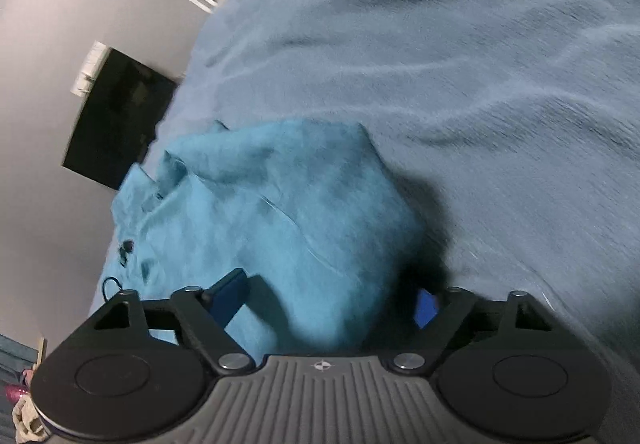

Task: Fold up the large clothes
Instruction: 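Grasp the jacket edge with the right gripper while the left gripper grasps the hem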

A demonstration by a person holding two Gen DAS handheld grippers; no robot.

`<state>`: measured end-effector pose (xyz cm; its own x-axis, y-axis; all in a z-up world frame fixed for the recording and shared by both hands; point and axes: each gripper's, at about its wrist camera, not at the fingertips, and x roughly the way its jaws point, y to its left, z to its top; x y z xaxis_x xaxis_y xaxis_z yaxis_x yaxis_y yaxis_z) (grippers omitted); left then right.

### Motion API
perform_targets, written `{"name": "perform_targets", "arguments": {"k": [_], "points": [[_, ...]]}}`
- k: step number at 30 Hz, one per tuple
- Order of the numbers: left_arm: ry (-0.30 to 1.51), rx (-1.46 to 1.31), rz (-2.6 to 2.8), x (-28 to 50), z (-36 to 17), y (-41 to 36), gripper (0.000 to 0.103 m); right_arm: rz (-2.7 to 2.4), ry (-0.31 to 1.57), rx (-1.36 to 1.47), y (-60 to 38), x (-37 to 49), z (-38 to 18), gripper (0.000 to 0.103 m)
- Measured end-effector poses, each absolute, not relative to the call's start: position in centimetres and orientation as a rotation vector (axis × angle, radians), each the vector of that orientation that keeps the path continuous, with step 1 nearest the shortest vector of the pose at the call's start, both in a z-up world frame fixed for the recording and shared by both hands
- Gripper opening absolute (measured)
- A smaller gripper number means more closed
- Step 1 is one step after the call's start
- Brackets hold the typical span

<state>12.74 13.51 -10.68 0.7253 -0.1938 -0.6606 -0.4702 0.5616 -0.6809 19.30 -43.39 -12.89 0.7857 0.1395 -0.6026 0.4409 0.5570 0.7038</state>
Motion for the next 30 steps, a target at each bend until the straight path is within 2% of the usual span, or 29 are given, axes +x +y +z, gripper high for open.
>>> {"name": "perform_targets", "arguments": {"k": [1, 2, 3, 4, 5, 6, 8, 12, 17, 23, 28, 29, 30], "points": [[0.768, -0.972, 0.195, 12.8, -10.7, 13.5, 0.084, -0.186, 0.656, 0.963, -43.2, 19.7, -12.8, 0.076], [0.774, -0.945, 0.208, 12.8, -10.7, 13.4, 0.073, -0.184, 0.644, 0.941, -43.0, 20.0, -12.7, 0.068], [0.782, -0.907, 0.219, 13.0, -10.6, 13.2, 0.067, -0.182, 0.639, 0.918, -42.8, 20.1, -12.5, 0.056], [0.779, -0.883, 0.218, 12.8, -10.5, 13.2, 0.060, -0.180, 0.637, 0.890, -42.6, 20.2, -12.3, 0.051], [0.766, -0.848, 0.213, 12.8, -10.2, 12.9, 0.049, -0.183, 0.630, 0.860, -42.2, 20.2, -12.0, 0.038], [0.755, -0.815, 0.210, 12.7, -9.9, 12.6, 0.046, -0.182, 0.615, 0.835, -42.1, 19.9, -11.5, 0.027], [0.739, -0.774, 0.213, 12.6, -9.1, 12.2, 0.036, -0.167, 0.582, 0.817, -41.9, 19.3, -10.2, 0.023], [0.669, -0.763, 0.206, 11.6, -7.6, 12.4, 0.025, -0.136, 0.553, 0.857, -42.4, 16.5, -8.5, 0.013], [0.605, -0.711, 0.168, 9.1, -4.3, 12.7, 0.015, -0.068, 0.568, 0.885, -41.7, 12.7, -5.6, 0.011], [0.639, -0.663, 0.127, 6.3, -0.7, 14.4, 0.015, 0.018, 0.666, 0.842, -40.4, 6.6, -1.9, 0.010], [0.717, -0.650, 0.128, 4.1, 0.2, 16.2, 0.015, 0.029, 0.758, 0.782, -39.6, 2.9, -0.1, 0.011], [0.745, -0.641, 0.133, 3.8, 0.1, 16.4, 0.017, 0.016, 0.775, 0.759, -39.4, 2.7, 0.2, 0.013], [0.761, -0.645, 0.145, 3.7, 0.1, 16.5, 0.017, 0.000, 0.786, 0.732, -39.3, 2.7, 0.5, 0.020]]}}
